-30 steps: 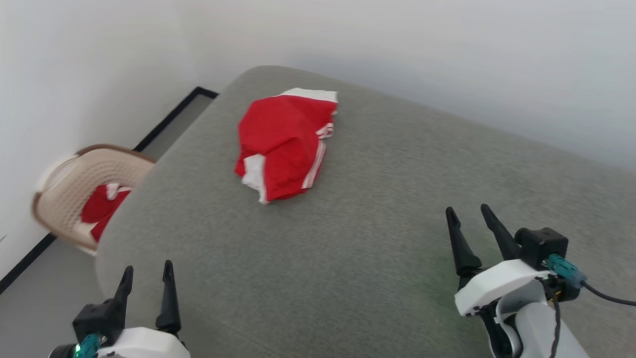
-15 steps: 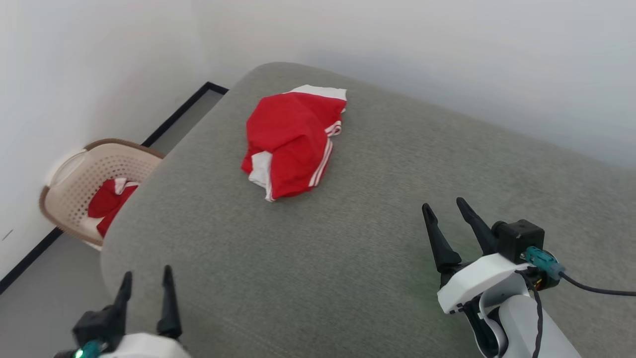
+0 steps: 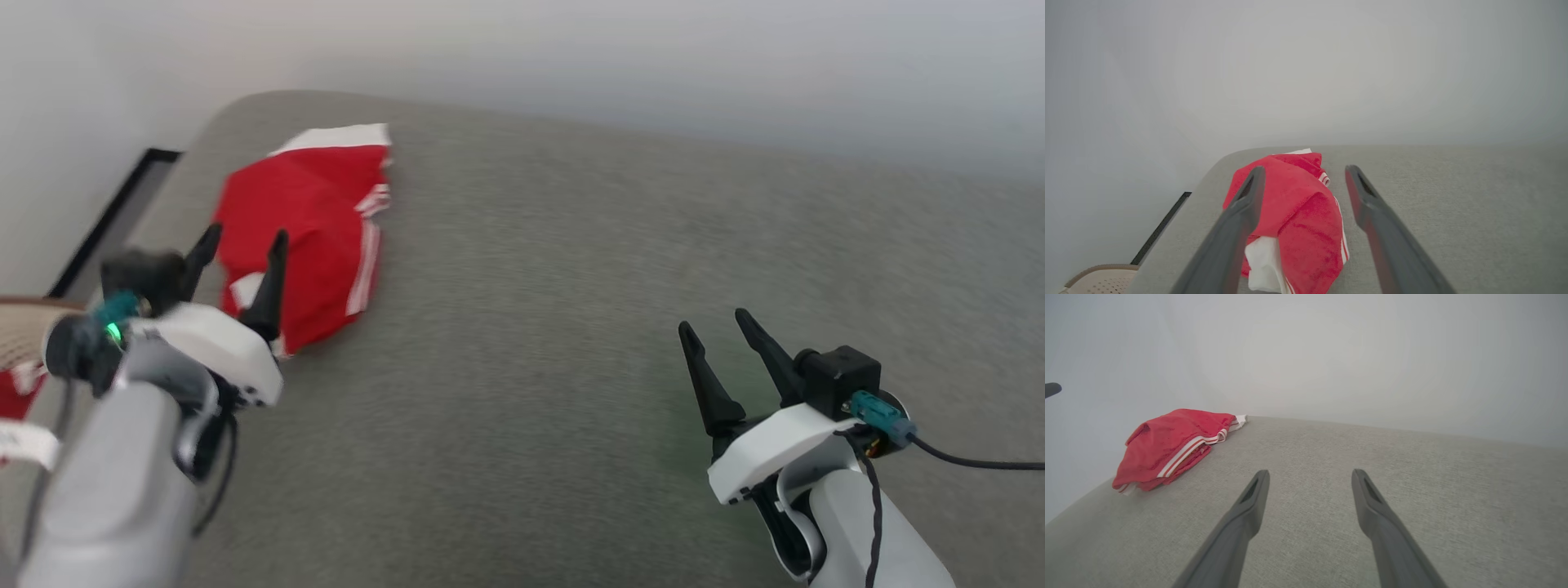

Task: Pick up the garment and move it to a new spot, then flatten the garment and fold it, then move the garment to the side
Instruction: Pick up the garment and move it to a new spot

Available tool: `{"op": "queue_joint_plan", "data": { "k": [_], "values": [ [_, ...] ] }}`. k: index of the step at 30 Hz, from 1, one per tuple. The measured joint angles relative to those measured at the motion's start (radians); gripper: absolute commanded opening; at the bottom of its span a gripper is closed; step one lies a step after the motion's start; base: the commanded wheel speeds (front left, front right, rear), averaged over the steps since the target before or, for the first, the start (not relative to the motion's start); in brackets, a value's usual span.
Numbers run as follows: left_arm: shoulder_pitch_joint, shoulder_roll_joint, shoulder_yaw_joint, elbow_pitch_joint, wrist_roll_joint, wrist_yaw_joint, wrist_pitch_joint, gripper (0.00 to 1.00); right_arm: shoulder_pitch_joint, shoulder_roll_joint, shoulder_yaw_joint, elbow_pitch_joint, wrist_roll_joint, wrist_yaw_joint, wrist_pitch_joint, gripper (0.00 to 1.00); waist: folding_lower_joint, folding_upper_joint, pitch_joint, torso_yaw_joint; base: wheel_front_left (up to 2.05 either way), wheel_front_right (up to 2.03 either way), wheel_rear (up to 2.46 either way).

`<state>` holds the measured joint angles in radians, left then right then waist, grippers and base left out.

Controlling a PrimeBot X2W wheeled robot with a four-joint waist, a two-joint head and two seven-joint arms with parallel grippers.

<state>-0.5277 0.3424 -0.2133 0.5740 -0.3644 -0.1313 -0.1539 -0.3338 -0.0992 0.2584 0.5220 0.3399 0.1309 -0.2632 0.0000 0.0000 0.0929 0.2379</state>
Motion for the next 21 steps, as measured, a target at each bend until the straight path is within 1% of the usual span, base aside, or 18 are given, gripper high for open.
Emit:
{"op": "queue_joint_plan", "data": {
  "k": [4,6,9,12,13,15,18,21],
  "values": [
    [-0.111,0.087,-0.084,0.089,-0.169,-0.001,0.115,1.0,-0.02,0.003,0.005,-0.009,0.003,0.0,0.0,1.0,-0.0001,0.0,0.023,-0.083,0.0,0.0,0.0],
    [-0.165,0.137,-0.117,0.132,-0.231,-0.001,0.172,1.0,-0.034,0.006,0.006,-0.015,0.004,0.0,0.0,1.0,0.0,0.0,0.039,-0.123,0.0,0.0,0.0],
    [-0.218,0.2,-0.164,0.197,-0.32,0.0,0.289,1.0,-0.051,0.01,0.013,-0.019,0.004,0.0,0.0,1.0,0.0,0.0,0.066,-0.179,0.0,0.0,0.0],
    [-0.249,0.261,-0.207,0.253,-0.384,-0.001,0.424,1.0,-0.073,0.019,0.022,-0.028,0.005,0.0,0.0,1.0,0.0,0.0,0.099,-0.234,0.0,0.0,0.0],
    [-0.259,0.281,-0.213,0.279,-0.406,-0.001,0.477,1.0,-0.081,0.022,0.021,-0.032,0.007,0.0,0.0,1.0,0.0,0.0,0.111,-0.252,0.0,0.0,0.0],
    [-0.274,0.322,-0.225,0.325,-0.427,-0.001,0.55,1.0,-0.088,0.026,0.018,-0.041,0.01,0.0,0.0,1.0,0.0,0.0,0.136,-0.284,0.0,0.0,0.0],
    [-0.289,0.361,-0.233,0.394,-0.442,0.0,0.628,1.0,-0.087,0.03,0.017,-0.05,0.009,0.0,0.0,1.0,0.0,0.0,0.172,-0.332,0.0,0.0,0.0],
    [-0.306,0.376,-0.219,0.42,-0.48,0.0,0.648,1.0,-0.093,0.034,0.011,-0.065,0.007,0.0,0.0,1.0,0.0,0.0,0.211,-0.371,0.0,0.0,0.0]
  ]
}}
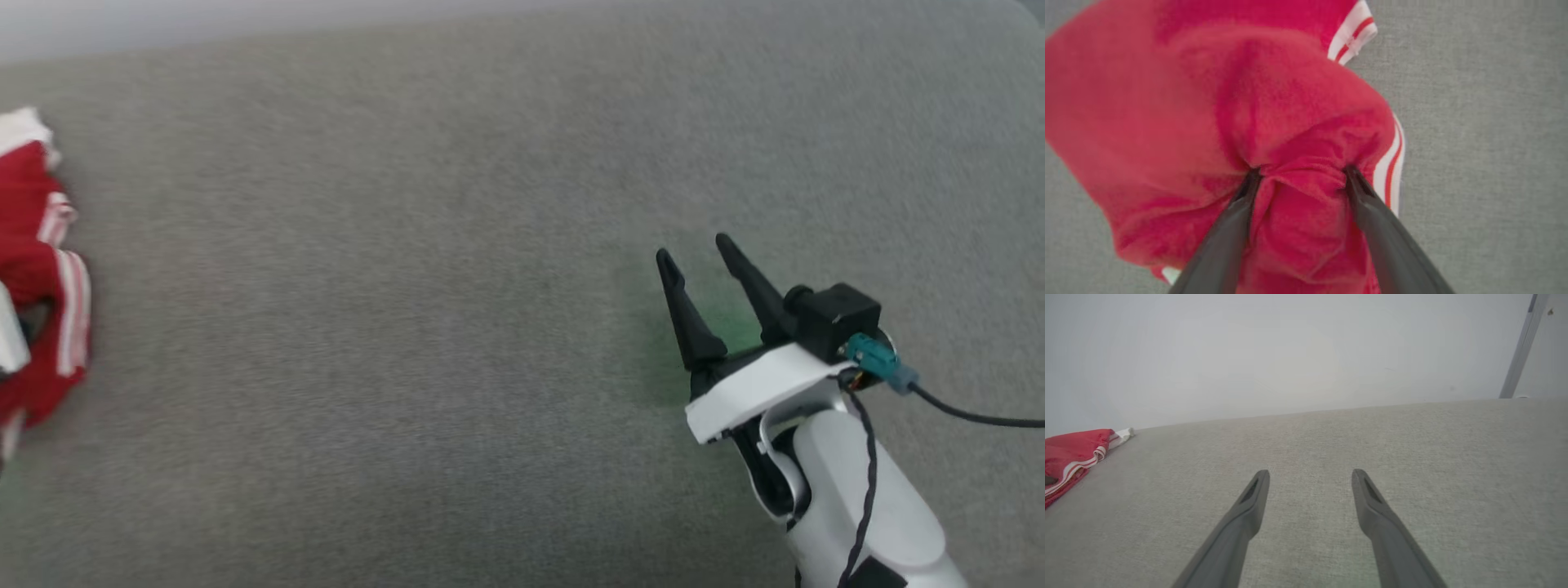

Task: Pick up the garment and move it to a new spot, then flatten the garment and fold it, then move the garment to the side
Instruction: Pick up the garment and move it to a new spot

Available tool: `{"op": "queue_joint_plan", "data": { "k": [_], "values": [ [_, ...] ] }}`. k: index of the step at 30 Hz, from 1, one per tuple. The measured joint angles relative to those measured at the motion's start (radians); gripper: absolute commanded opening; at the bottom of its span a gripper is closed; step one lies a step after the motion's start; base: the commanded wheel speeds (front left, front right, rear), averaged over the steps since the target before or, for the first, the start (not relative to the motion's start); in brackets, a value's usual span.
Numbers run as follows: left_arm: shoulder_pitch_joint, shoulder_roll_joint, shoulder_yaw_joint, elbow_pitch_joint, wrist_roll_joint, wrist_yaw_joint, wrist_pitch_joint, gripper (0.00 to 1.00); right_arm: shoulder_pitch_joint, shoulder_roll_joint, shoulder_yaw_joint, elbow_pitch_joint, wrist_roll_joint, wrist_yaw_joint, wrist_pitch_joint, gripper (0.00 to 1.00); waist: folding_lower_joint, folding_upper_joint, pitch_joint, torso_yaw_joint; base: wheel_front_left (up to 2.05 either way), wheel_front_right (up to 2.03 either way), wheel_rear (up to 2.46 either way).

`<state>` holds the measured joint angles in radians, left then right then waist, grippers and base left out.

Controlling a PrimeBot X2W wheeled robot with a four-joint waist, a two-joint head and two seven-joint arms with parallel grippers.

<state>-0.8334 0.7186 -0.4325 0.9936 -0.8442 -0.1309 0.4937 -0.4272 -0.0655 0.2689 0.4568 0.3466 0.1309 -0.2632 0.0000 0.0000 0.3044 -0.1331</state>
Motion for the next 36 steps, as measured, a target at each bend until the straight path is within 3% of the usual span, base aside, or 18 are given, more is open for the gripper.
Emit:
{"op": "queue_joint_plan", "data": {
  "k": [10,11,12,14,23,30,36],
  "values": [
    [-0.06,0.061,0.012,0.06,-0.036,-0.001,0.027,1.0,-0.036,0.009,-0.01,-0.049,-0.011,0.0,0.0,1.0,0.0,0.0001,0.117,-0.075,0.0,0.0,0.0],
    [-0.061,0.064,0.011,0.061,-0.038,-0.001,0.029,0.94,-0.038,0.009,-0.01,-0.051,-0.012,0.0,0.0,1.0,0.0,0.0002,0.122,-0.081,0.0,0.0,0.0],
    [-0.061,0.065,0.01,0.06,-0.042,-0.001,0.028,0.76,-0.04,0.009,-0.01,-0.056,-0.013,0.0,0.0,1.0,0.0,0.0002,0.125,-0.085,0.0,0.0,0.0],
    [-0.061,0.061,0.011,0.062,-0.058,0.0,0.016,0.0,-0.044,0.01,-0.01,-0.059,-0.013,0.0,0.0,1.0,0.0,0.0001,0.12,-0.087,0.0,0.0,0.0],
    [-0.048,0.02,-0.106,-0.009,0.031,0.001,-0.214,0.0,-0.027,0.014,-0.011,-0.043,-0.011,0.0,0.0,1.0,0.0,0.0,0.029,-0.072,0.0,0.0,0.0],
    [-0.113,0.005,-0.258,-0.205,0.085,0.0,-0.316,0.0,0.013,0.014,-0.015,-0.036,0.014,0.0,0.0,1.0,0.0,0.0,-0.063,-0.067,0.0,0.0,0.0],
    [-0.208,-0.04,-0.419,-0.381,0.089,-0.001,-0.356,0.0,0.035,0.014,-0.026,-0.049,0.044,0.0,0.0,1.0,0.0,0.0,-0.091,-0.103,0.0,0.0,0.0]
  ]
}}
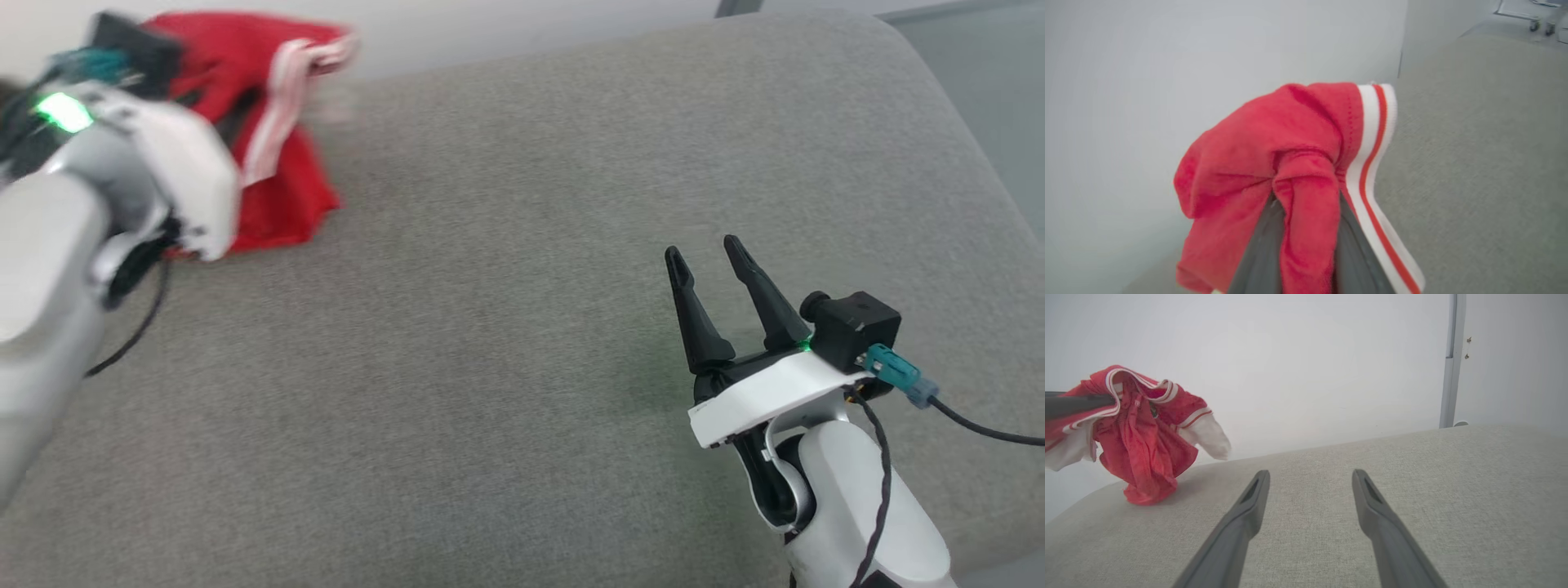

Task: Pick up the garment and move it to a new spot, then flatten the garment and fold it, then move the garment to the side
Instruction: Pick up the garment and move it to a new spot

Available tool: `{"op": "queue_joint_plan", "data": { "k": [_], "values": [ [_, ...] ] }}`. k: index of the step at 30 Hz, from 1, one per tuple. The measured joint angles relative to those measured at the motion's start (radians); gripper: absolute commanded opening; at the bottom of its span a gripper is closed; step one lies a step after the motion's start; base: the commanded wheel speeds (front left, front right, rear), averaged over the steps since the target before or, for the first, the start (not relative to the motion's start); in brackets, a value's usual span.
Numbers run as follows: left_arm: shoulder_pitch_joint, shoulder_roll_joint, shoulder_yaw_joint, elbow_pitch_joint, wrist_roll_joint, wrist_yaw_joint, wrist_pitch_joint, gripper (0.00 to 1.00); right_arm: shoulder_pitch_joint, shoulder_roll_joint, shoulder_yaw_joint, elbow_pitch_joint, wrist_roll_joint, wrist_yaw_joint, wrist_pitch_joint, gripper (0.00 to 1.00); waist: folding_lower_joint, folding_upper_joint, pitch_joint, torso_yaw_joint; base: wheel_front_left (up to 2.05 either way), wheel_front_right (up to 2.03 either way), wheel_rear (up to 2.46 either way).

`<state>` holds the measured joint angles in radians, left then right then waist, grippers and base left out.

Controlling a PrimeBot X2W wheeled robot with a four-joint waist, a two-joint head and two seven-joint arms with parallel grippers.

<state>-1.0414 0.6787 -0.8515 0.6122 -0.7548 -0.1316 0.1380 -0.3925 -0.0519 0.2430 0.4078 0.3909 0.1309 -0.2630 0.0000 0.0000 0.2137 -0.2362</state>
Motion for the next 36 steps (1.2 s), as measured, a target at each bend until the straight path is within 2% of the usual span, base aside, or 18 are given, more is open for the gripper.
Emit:
{"op": "queue_joint_plan", "data": {
  "k": [3,7,10,12,14,16,18,21,36],
  "values": [
    [-0.07,-0.044,-0.099,-0.077,0.01,0.0,-0.02,0.0,0.004,0.0,-0.001,-0.014,0.019,0.0,0.0,1.0,0.0,0.0,0.01,-0.024,0.0,0.0,0.0],
    [-0.142,-0.111,-0.251,-0.171,-0.036,0.0,-0.048,0.0,0.004,-0.001,-0.005,-0.028,0.045,0.0,0.0,1.0,0.0,0.0,0.04,-0.057,0.0,0.0,0.0],
    [-0.17,-0.113,-0.392,-0.233,-0.082,0.0,-0.049,0.0,0.004,0.0,-0.009,-0.04,0.062,0.0,0.0,1.0,-0.0001,0.0,0.063,-0.085,0.0,0.0,0.0],
    [-0.173,-0.089,-0.425,-0.278,-0.114,0.0,-0.023,0.0,0.001,0.0,-0.01,-0.046,0.076,0.0,0.0,1.0,0.0,0.0,0.078,-0.108,0.0,0.0,0.0],
    [-0.168,-0.05,-0.427,-0.305,-0.126,0.0,0.029,0.0,-0.001,-0.001,-0.013,-0.049,0.093,0.0,0.0,1.0,0.0,0.0,0.091,-0.132,0.0,0.0,0.0],
    [-0.103,0.004,-0.43,-0.347,-0.097,0.0,0.135,0.0,-0.001,-0.001,-0.009,-0.054,0.114,0.0,0.0,1.0,-0.0001,0.0,0.108,-0.167,0.0,0.0,0.0],
    [-0.073,0.033,-0.432,-0.371,-0.07,0.0,0.204,0.0,-0.001,-0.001,-0.004,-0.058,0.125,0.0,0.0,1.0,0.0,0.0,0.119,-0.186,0.0,0.0,0.0],
    [-0.063,0.063,-0.43,-0.372,-0.073,0.0,0.253,0.0,0.0,-0.001,-0.001,-0.065,0.146,0.0,0.0,1.0,0.0,0.0,0.138,-0.21,0.0,0.0,0.0],
    [-0.048,0.078,-0.405,-0.313,-0.082,-0.001,0.416,0.0,0.013,-0.001,0.007,-0.087,0.215,0.0,0.0,1.0,0.0,0.0,0.209,-0.303,0.0,0.0,0.0]
  ]
}}
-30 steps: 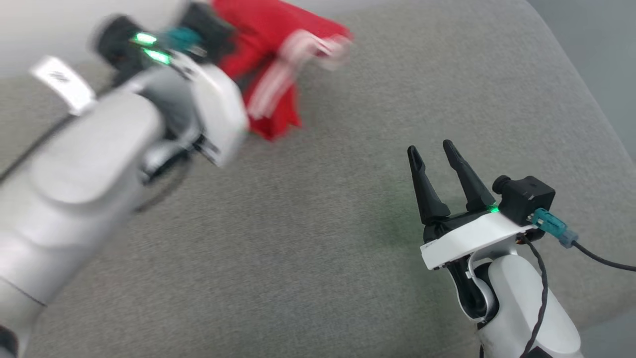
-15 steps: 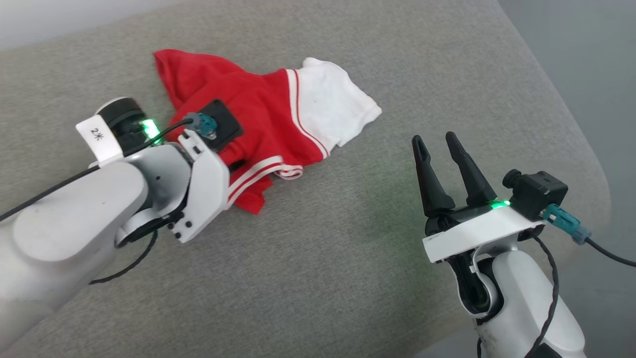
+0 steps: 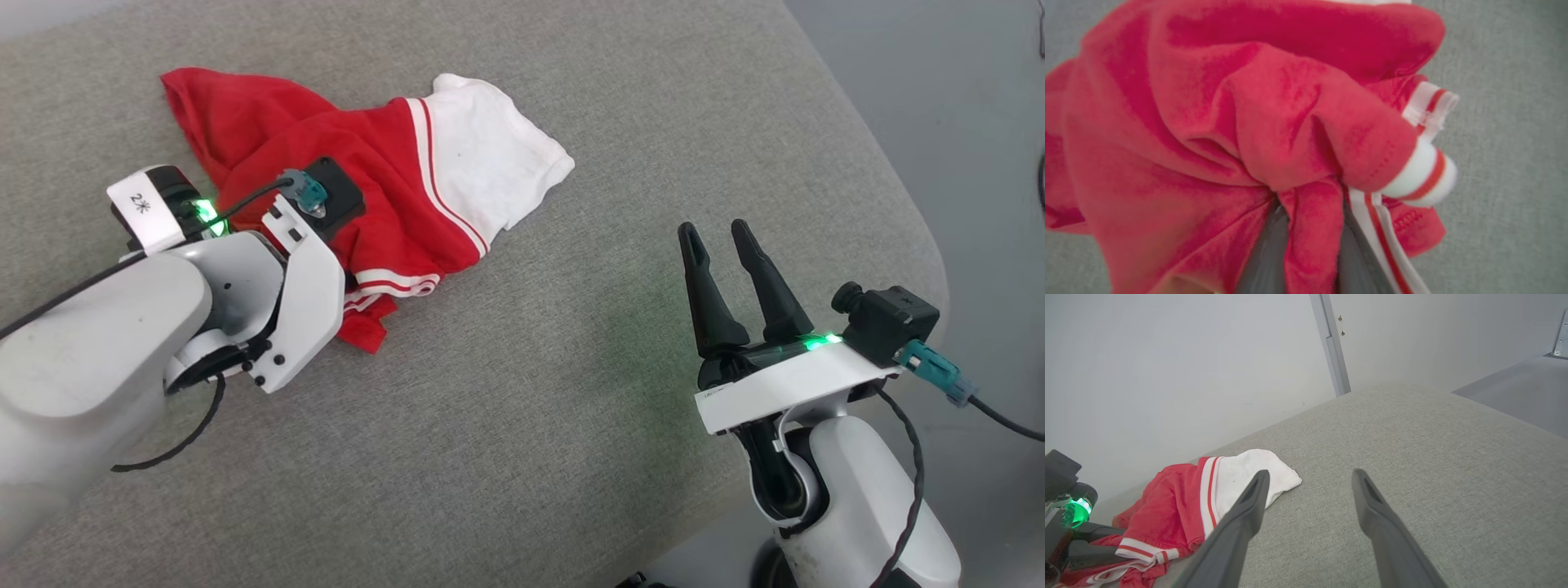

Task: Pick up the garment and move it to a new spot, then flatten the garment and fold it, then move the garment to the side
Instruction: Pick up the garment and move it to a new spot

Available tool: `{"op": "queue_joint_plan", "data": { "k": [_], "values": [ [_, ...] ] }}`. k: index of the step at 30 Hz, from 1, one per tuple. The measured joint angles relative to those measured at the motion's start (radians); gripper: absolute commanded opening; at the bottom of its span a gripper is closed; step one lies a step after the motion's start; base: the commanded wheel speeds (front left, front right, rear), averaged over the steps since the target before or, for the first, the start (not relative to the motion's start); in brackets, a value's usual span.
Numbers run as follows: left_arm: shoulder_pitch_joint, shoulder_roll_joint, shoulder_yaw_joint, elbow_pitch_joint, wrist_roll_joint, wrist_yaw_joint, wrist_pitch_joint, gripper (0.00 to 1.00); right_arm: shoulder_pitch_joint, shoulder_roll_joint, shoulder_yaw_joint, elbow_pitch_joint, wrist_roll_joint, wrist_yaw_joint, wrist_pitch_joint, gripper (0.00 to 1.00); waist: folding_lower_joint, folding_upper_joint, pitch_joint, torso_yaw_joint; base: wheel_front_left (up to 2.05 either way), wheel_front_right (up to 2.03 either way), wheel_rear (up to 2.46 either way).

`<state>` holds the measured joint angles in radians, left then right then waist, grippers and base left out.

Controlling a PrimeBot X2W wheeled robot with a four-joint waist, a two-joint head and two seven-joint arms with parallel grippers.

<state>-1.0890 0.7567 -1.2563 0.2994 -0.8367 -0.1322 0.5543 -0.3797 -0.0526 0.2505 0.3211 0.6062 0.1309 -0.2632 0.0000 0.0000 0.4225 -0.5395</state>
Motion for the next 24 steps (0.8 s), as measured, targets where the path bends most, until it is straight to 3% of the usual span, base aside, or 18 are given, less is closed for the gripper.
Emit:
{"op": "queue_joint_plan", "data": {
  "k": [4,5,7,8,9,14,24],
  "values": [
    [-0.002,0.002,0.002,0.003,-0.002,0.0,-0.004,0.0,0.0,0.001,-0.002,0.002,-0.001,0.0,0.0,1.0,0.0,0.0,0.003,-0.004,0.0,0.0,0.0],
    [-0.002,-0.001,0.0,0.007,-0.002,-0.001,-0.014,0.28,0.0,0.0,-0.006,0.004,-0.001,0.0,0.0,1.0,0.0,0.0,0.002,-0.001,0.0,0.0,0.0],
    [-0.002,-0.009,-0.004,0.021,-0.004,-0.001,-0.043,0.71,0.0,0.0,-0.009,0.01,-0.013,0.0,0.0,1.0,0.0,0.0,-0.004,0.008,0.0,0.0,0.0],
    [-0.003,-0.017,-0.008,0.033,-0.015,-0.001,-0.065,0.73,0.0,0.001,-0.012,0.012,-0.022,0.0,0.0,1.0,0.0,0.0,-0.009,0.015,0.0,0.0,0.0],
    [-0.005,-0.025,-0.01,0.042,-0.017,-0.001,-0.084,1.0,0.0,0.001,-0.017,0.014,-0.03,0.0,0.0,1.0,0.0,0.0,-0.014,0.022,0.0,0.0,0.0],
    [-0.008,-0.06,-0.025,0.087,-0.041,0.0,-0.221,1.0,0.0,0.001,-0.046,0.032,-0.087,0.0,0.0,1.0,0.0,-0.0001,-0.05,0.07,0.0,0.0,0.0],
    [0.056,-0.142,-0.009,0.209,-0.248,0.0,-0.634,1.0,0.023,0.001,-0.101,0.074,-0.213,0.0,0.0,1.0,0.0,0.0,-0.155,0.22,0.0,0.0,0.0]
  ]
}}
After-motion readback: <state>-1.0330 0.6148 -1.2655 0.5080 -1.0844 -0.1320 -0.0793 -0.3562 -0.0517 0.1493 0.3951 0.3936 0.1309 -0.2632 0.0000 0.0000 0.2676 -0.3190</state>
